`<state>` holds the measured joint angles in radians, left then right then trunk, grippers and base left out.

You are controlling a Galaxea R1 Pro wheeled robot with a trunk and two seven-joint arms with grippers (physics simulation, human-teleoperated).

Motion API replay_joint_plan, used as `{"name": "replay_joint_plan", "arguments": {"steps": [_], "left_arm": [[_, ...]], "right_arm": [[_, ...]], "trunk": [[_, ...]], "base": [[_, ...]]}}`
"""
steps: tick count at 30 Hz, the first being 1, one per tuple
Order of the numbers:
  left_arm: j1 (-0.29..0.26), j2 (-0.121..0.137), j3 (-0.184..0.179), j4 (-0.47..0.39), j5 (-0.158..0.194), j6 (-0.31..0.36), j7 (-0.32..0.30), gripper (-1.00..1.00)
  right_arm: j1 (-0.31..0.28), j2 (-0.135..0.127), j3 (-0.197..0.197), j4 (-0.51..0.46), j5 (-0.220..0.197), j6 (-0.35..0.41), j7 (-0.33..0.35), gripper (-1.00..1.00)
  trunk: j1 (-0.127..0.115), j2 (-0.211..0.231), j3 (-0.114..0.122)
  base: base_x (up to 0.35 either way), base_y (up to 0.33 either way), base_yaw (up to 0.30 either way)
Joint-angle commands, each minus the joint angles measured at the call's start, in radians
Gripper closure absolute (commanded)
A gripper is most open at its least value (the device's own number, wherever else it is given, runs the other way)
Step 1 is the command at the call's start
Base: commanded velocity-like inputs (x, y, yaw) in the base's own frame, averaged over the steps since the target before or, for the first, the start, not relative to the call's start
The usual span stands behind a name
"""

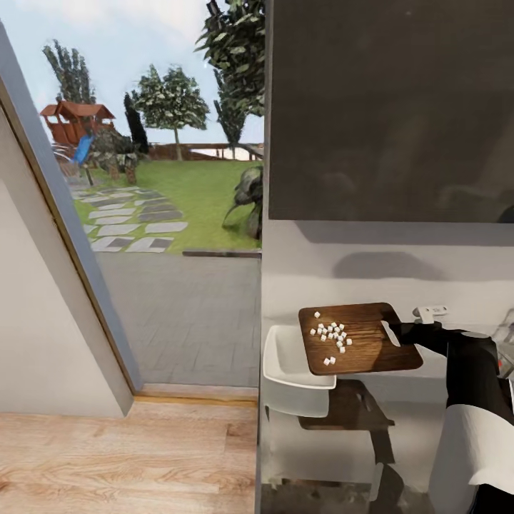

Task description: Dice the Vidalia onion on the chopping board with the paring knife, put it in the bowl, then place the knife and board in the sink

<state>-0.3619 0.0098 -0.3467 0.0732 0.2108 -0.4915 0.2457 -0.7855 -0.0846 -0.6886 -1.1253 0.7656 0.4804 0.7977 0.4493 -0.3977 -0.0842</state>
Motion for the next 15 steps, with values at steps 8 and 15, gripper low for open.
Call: {"name": "replay_joint_plan", "arguments": {"steps": [8, 15], "left_arm": [[-0.002, -0.001, -0.009, 0.004, 0.007, -0.006, 0.001, -1.0], [-0.002, -0.001, -0.009, 0.004, 0.007, -0.006, 0.001, -1.0]], "right_arm": [[-0.001, 0.001, 0.0, -0.001, 0.007, 0.003, 0.008, 1.0], [-0.001, 0.006, 0.002, -0.001, 0.007, 0.003, 0.005, 1.0]], "trunk": [[0.001, -0.002, -0.002], [0.001, -0.002, -0.002]], "base": [[0.0, 0.0, 0.0], [0.028, 0.0, 0.0]]}}
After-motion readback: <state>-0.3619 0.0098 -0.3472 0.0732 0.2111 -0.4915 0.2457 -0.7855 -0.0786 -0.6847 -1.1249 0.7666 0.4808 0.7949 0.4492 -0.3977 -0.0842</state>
